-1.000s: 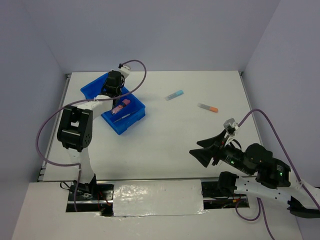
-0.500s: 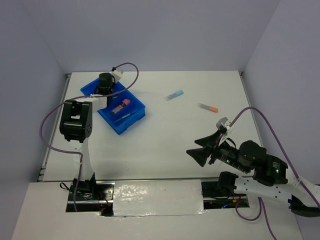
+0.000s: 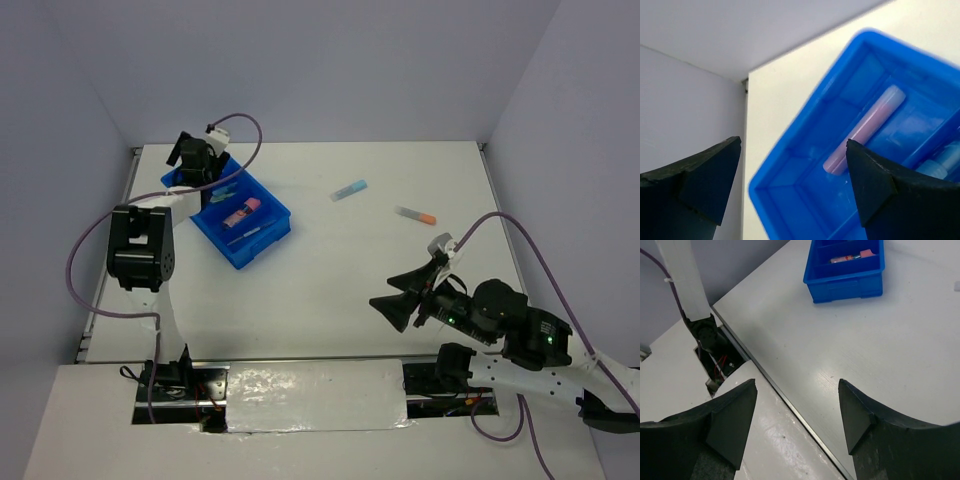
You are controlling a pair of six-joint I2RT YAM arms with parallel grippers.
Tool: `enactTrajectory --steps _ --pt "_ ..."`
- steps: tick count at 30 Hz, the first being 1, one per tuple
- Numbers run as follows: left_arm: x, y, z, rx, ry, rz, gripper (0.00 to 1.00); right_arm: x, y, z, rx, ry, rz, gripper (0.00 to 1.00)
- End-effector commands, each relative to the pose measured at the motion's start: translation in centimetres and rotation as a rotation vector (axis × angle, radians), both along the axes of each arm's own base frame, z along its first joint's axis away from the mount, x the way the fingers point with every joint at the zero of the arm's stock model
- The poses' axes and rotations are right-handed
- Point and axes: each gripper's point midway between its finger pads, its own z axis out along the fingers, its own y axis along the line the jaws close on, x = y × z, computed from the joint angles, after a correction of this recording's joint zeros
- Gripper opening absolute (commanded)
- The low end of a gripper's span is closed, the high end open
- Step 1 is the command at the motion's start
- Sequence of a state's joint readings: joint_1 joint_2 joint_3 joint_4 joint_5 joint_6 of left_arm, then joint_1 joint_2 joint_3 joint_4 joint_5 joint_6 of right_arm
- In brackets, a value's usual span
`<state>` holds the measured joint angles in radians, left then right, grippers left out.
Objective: Sort the stationery into containers
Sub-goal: Place the stationery in the storage box, then pick up the stationery from the center of the board.
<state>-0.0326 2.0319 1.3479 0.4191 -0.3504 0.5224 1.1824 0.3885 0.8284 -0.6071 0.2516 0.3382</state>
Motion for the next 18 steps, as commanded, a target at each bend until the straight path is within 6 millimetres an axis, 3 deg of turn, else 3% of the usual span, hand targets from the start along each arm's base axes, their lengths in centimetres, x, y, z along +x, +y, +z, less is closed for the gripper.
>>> enactTrajectory --steps 1,2,4,5,6,7,8,9,10,11,12,13,14,15,16,17,18 --pt "0.4 -1.8 9.4 -0.109 -0.231 -0.059 0.98 1.0 0.6 1.6 0.024 -0.039 -0.030 0.74" --pt "-0.2 -2.6 12.5 -0.150 -0.289 -0.075 0.99 1.8 0.9 1.4 0.007 -0.037 -0.069 0.75" --pt "-0.8 -4.0 15.7 -0.198 -0.337 -0.111 0.99 3.0 1.2 0.8 -0.021 -0.019 -0.133 0.85" --pt "-1.6 -5.2 18.9 -0.229 -0.376 -0.128 0.99 4.1 2.0 -0.3 -0.079 0.000 -0.170 0.87" --pt "-2.0 -5.9 20.3 -0.291 -0.394 -0.125 0.99 5.1 2.2 0.0 -0.088 0.016 -0.217 0.89" --pt "-2.5 -6.3 21.6 -0.326 -0.402 -0.104 0.99 7.1 1.8 -0.3 -0.109 0.041 -0.288 0.91" --pt "-3.4 -7.0 23.8 -0.366 -0.380 -0.087 0.99 9.0 2.8 -2.1 -0.174 0.097 -0.309 0.91" --pt "-3.9 -7.4 24.8 -0.462 -0.380 -0.051 0.99 9.4 4.3 -2.1 -0.146 0.166 -0.239 0.91" --pt "-4.6 -7.4 25.3 -0.511 -0.355 -0.020 0.99 11.2 4.1 -2.7 -0.139 0.215 -0.275 0.91" --pt "-5.5 -7.5 28.9 -0.585 -0.398 -0.006 0.99 15.0 2.8 -5.1 -0.173 0.297 -0.399 0.91" --pt "-7.2 -7.5 27.1 -0.679 -0.297 0.080 0.99 16.9 2.1 -5.0 -0.132 0.354 -0.498 0.91" --pt "-8.3 -7.8 28.7 -0.732 -0.299 0.083 0.99 19.2 0.0 -5.6 -0.145 0.371 -0.643 0.92" --pt "-10.6 -8.2 27.9 -0.798 -0.231 0.126 0.99 22.0 -1.9 -6.8 -0.123 0.460 -0.806 0.93" --pt "-11.7 -8.6 27.7 -0.835 -0.206 0.129 0.99 23.6 -3.6 -7.4 -0.119 0.487 -0.915 0.93" --pt "-12.8 -10.2 26.0 -0.876 -0.120 0.080 0.99 25.0 -4.3 -9.5 -0.142 0.546 -0.990 0.94" --pt "-15.1 -11.2 26.8 -0.917 -0.113 0.037 0.99 26.7 -6.3 -9.1 -0.055 0.593 -1.111 0.98" --pt "-16.0 -12.1 23.1 -0.921 -0.024 0.027 0.99 27.6 -7.4 -9.5 -0.029 0.626 -1.185 0.98"
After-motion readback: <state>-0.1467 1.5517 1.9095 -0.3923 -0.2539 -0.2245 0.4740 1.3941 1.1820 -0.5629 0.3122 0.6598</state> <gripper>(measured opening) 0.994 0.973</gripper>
